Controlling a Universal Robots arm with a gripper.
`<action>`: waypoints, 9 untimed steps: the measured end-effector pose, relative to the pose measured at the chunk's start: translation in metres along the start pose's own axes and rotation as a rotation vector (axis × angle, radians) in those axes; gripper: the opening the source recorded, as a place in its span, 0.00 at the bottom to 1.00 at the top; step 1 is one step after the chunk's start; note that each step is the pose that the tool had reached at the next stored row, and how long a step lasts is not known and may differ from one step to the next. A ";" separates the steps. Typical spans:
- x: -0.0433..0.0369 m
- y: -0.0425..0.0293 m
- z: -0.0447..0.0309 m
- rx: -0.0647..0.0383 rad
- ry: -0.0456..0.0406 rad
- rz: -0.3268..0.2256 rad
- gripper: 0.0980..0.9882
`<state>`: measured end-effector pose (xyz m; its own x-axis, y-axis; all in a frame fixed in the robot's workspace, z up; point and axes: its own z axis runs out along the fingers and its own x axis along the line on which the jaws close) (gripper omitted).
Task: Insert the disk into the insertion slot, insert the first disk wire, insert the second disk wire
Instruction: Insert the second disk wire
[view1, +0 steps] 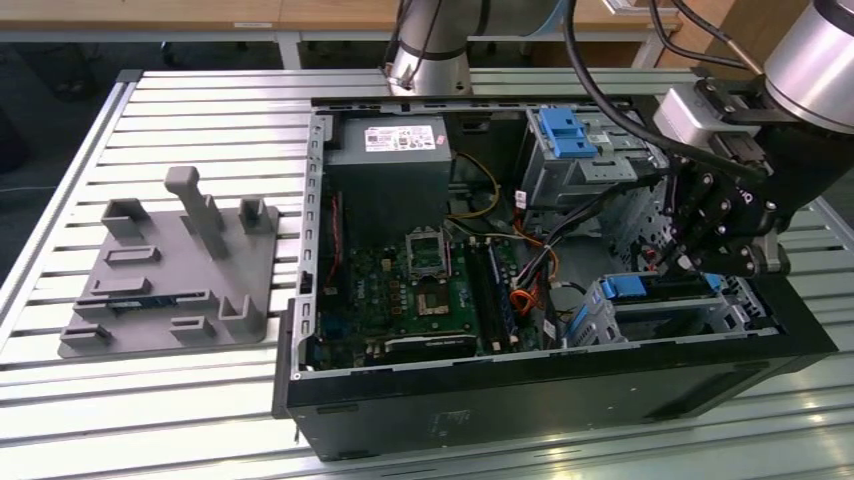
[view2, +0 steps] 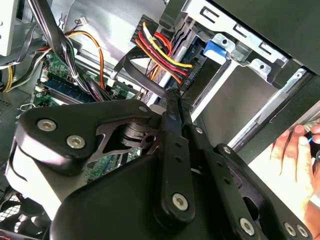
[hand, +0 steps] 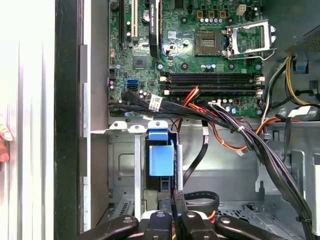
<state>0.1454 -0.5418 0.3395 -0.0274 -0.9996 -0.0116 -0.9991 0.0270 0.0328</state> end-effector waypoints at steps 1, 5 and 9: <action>0.0001 0.0000 0.0001 0.000 -0.0001 0.000 0.05; 0.0003 -0.0005 0.0004 0.000 0.0000 0.000 0.05; 0.0003 -0.0006 0.0012 0.000 0.0000 -0.001 0.05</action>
<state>0.1460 -0.5421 0.3383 -0.0266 -0.9996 -0.0116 -0.9991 0.0262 0.0331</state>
